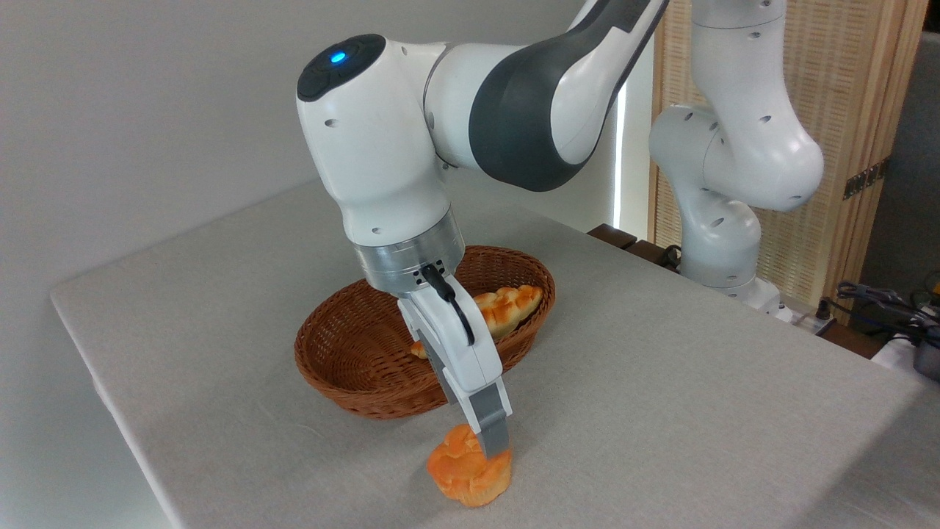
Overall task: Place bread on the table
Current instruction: 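Lower the bun onto the table, open the gripper and raise it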
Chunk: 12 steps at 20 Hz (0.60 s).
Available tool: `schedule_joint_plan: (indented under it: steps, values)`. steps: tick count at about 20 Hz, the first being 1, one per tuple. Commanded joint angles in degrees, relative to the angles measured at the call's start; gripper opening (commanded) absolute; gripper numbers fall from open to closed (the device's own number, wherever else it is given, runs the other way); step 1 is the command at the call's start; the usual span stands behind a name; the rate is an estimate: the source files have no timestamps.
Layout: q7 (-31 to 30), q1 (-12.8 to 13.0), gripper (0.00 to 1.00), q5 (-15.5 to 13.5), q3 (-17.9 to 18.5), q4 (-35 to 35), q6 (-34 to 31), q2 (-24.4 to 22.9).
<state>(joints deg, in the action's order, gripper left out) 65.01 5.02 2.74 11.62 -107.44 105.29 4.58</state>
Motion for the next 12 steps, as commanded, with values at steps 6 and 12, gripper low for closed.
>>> schedule_joint_plan:
  steps: [6, 12]
  values:
    - [-8.3, -3.7, 1.0, -6.2, -4.1, 6.0, -3.0, -5.7]
    - [-22.1, -4.4, 1.0, -5.5, -11.2, 14.0, -12.1, -5.8]
